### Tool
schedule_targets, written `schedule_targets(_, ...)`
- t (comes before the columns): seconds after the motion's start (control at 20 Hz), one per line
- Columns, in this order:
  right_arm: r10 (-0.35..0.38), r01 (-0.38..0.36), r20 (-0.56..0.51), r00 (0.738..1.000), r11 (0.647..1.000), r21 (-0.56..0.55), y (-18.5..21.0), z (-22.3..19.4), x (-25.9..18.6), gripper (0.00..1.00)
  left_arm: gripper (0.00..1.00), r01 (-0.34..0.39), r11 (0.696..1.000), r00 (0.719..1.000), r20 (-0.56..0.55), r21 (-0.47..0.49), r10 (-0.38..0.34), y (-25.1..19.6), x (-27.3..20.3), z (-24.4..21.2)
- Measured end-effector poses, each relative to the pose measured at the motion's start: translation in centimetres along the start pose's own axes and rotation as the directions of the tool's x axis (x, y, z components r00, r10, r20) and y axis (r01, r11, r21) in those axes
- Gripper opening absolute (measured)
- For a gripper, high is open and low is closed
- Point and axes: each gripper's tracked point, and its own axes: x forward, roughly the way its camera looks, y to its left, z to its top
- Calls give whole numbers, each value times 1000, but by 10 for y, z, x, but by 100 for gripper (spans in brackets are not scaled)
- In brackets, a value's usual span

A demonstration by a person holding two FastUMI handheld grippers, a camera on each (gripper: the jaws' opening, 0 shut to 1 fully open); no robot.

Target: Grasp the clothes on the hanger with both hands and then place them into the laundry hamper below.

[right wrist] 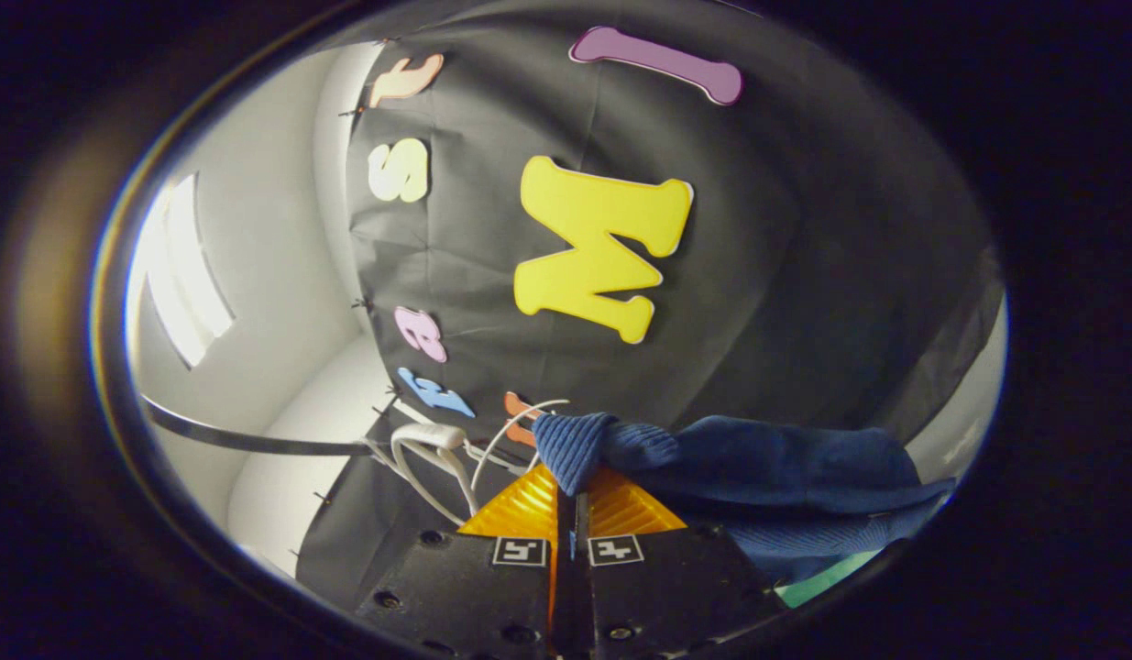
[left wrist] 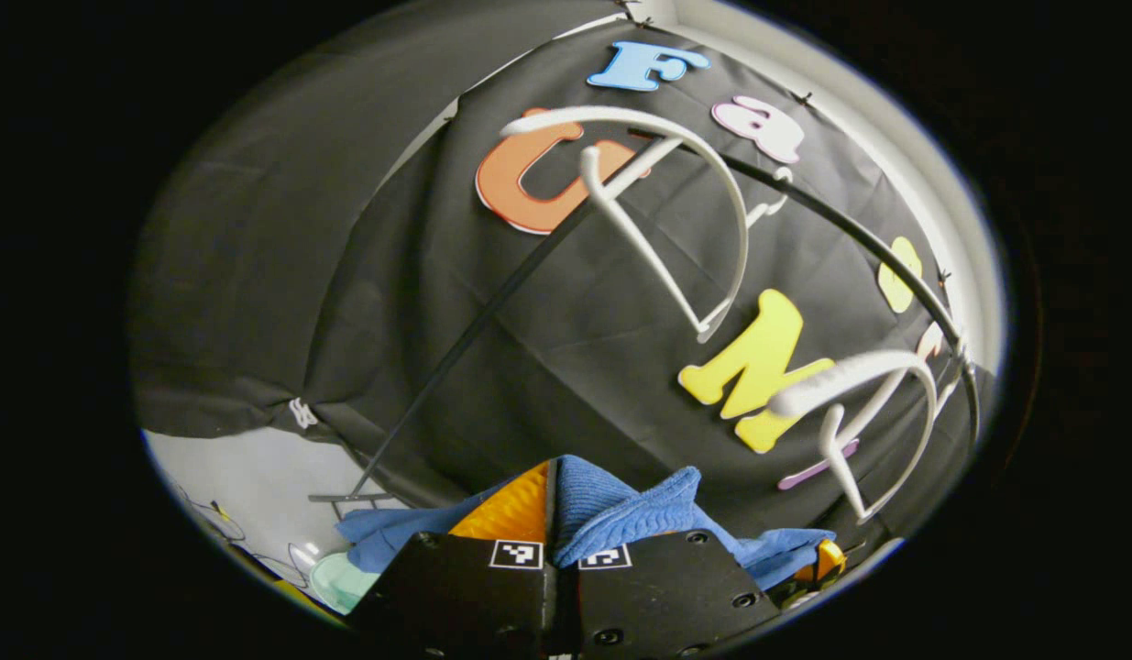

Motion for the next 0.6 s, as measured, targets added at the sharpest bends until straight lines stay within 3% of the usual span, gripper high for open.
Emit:
schedule_targets(0.35,-141,140,-76,987,990,-14,-40,-52,0,4,5,-64,998,993,-96,8,64,30,-17,-61)
schedule_targets(0.6,-215,181,-183,959,965,-187,-28,-110,7,4,5,-45,993,986,-157,109,62,16,-32,-92)
